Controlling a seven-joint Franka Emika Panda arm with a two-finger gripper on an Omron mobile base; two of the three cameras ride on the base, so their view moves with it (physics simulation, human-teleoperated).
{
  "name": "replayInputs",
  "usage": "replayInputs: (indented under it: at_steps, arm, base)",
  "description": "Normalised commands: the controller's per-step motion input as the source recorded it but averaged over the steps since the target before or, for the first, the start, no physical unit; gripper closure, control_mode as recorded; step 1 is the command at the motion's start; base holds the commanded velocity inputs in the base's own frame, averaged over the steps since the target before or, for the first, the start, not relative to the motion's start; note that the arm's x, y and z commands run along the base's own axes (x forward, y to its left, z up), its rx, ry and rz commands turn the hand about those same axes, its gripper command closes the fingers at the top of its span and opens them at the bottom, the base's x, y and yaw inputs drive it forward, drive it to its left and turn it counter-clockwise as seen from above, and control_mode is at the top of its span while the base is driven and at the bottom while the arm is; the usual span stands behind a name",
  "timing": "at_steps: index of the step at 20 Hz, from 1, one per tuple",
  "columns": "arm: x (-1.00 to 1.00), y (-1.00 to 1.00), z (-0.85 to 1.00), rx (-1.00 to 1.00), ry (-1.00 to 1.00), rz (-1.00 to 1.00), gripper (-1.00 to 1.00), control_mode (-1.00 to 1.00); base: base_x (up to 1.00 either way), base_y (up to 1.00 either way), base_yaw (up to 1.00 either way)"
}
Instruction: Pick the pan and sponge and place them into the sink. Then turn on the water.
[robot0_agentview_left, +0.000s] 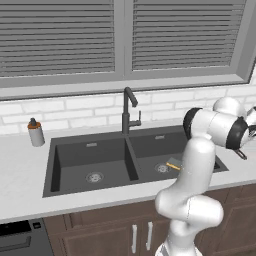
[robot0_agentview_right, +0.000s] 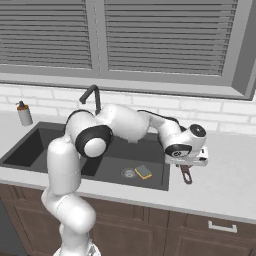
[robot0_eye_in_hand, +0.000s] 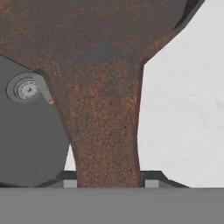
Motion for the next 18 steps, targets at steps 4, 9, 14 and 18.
replayInputs:
  at_steps: [4,9,14,18]
  arm:
    - [0.04,0.99,0.32,-0.06,0.11,0.21,1.0,-1.0]
    - [0.06,0.77,0.06,-0.08,0.2,0.26,1.0,-1.0]
    - [0.01,0.63,-0.09,-0.04,0.17,0.26,1.0,-1.0]
    - [0.08,0.43,-0.18,0.0,0.17,0.32,1.0,-1.0]
  base:
    - [0.0,0.0,0.0]
    - [0.0,0.0,0.0]
    - [0.0,0.0,0.0]
    - [0.0,0.0,0.0]
